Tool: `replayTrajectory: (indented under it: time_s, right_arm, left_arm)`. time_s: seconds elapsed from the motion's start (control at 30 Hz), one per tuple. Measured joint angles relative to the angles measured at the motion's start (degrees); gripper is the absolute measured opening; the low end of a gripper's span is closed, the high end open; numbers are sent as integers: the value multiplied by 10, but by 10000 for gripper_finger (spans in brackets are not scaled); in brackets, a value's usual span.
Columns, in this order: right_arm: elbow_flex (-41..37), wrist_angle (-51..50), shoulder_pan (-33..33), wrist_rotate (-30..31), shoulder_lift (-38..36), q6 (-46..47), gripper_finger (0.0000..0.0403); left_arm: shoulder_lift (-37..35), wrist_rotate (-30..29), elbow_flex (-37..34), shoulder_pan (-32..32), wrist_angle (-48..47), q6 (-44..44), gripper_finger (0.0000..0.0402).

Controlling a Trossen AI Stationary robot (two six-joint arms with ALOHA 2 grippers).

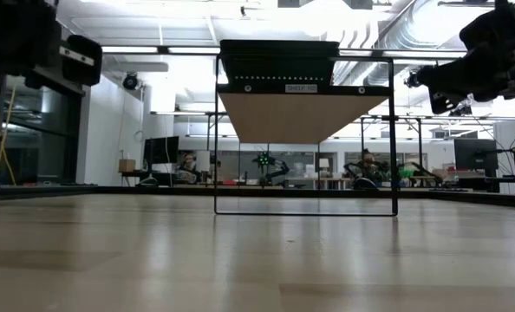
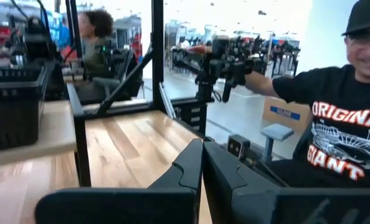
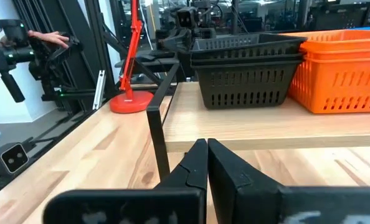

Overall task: Stack baskets on shelf by color
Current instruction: Return to Home Position

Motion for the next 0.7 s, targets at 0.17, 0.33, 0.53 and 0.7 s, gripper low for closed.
replayTrajectory:
  time_s: [0.17,0.33,0.53,0.7]
  right_arm:
    - [0,-20,0,0,-17,-1,0]
    - [0,-49,0,4,-76,-1,0]
    - [0,-23,3,3,-86,-1,0]
    - [0,-39,8,2,-86,-1,0]
  left_arm:
    - [-55,0,0,0,-121,0,1]
    - [-79,-2,0,0,-118,0,1]
    - [-123,-1,0,0,-114,0,1]
    - [-130,0,0,0,-116,0,1]
